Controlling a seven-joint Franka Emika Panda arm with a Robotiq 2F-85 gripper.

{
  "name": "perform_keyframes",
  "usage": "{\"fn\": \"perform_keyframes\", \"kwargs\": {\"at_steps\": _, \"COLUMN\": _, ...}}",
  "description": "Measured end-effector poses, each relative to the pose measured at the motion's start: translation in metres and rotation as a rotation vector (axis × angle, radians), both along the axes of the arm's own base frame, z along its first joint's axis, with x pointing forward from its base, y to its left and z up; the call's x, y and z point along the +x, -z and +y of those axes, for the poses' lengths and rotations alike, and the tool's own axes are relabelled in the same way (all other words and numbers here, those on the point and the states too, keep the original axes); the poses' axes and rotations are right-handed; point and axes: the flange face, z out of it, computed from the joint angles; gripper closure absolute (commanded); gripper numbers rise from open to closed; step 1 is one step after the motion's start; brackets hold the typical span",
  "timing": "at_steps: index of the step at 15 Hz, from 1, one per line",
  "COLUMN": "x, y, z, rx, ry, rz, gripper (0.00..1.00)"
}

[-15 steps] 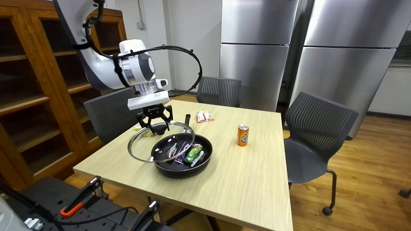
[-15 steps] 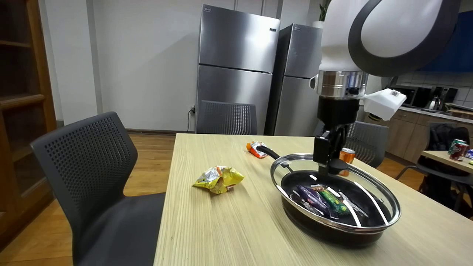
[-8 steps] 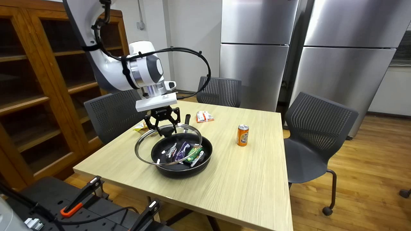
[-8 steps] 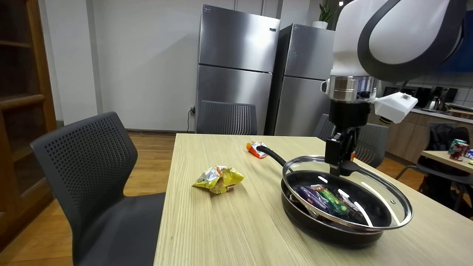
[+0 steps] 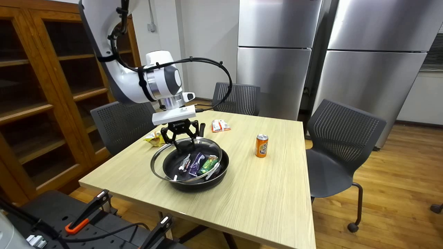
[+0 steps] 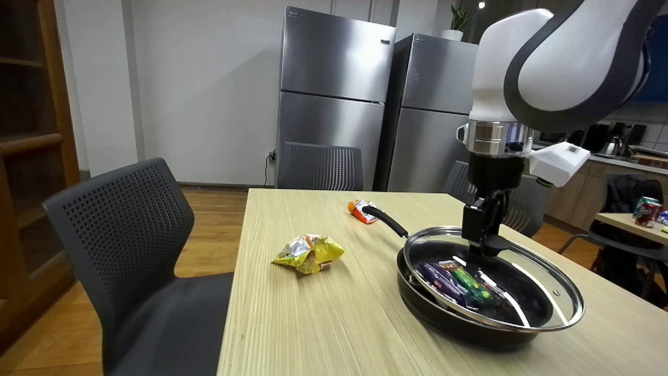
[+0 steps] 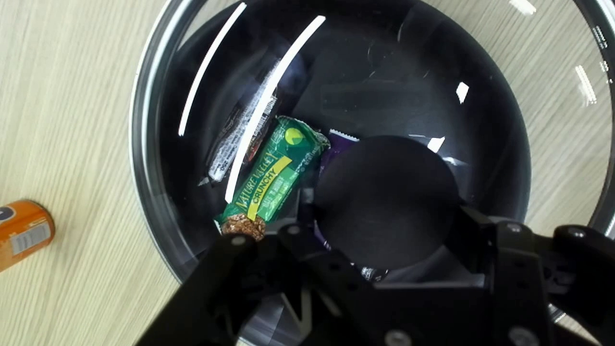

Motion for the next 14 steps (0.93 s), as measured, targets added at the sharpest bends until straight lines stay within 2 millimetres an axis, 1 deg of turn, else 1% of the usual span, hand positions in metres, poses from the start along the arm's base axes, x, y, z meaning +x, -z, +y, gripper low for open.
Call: {"fn": "perform_keyframes", "kwargs": {"at_steps": 14, "x": 0.034, "y": 0.016, "z": -0.008, "rx": -0.003, "ry": 0.005, "rz": -0.020, "gripper": 0.62}}
